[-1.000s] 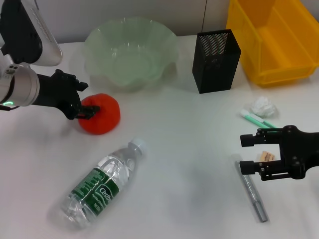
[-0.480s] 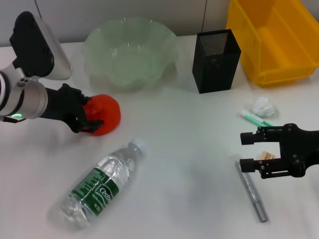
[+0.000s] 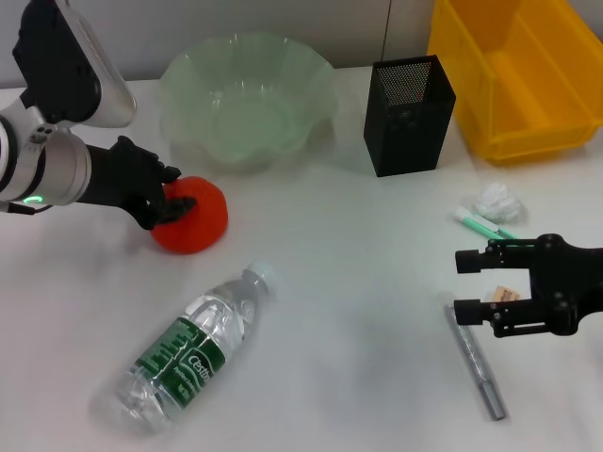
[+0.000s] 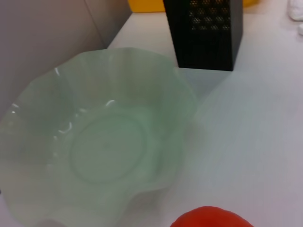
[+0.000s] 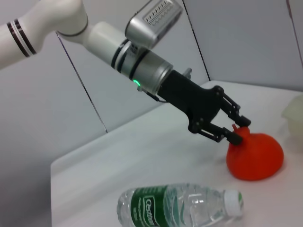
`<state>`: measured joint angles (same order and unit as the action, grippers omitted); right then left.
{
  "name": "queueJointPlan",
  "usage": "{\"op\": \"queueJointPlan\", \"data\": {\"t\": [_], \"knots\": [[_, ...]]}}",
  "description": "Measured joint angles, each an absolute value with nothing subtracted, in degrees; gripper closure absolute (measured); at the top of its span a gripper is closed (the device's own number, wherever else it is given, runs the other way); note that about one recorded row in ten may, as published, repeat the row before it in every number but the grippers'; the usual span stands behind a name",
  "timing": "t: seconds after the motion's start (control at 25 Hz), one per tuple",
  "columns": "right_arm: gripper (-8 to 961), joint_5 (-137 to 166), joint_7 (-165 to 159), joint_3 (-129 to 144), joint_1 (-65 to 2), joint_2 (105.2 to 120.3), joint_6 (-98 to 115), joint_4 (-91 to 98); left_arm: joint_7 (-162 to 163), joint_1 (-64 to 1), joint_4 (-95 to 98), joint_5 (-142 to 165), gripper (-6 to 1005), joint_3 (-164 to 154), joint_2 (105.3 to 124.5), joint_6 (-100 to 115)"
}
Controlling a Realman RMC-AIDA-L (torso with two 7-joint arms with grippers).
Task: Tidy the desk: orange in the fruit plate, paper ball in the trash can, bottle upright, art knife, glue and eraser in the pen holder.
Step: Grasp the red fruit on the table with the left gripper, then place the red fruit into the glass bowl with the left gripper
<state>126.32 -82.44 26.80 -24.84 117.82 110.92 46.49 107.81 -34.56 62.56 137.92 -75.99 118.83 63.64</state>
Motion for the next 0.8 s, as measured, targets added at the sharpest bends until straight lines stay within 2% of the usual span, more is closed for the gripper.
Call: {"op": "queueJointPlan", "data": {"t": [0.56, 0.8], "knots": [[192, 123.4, -82.4, 26.7, -23.8, 117.6, 112.3, 46.5, 110.1, -33.9, 61.4, 138.2, 773, -76.5, 118.75, 63.4], [192, 123.4, -82.4, 26.7, -23.6, 117.64, 112.2, 46.5, 112.2, -33.9, 61.8, 138.2, 831, -76.3, 118.66, 64.5]]}}
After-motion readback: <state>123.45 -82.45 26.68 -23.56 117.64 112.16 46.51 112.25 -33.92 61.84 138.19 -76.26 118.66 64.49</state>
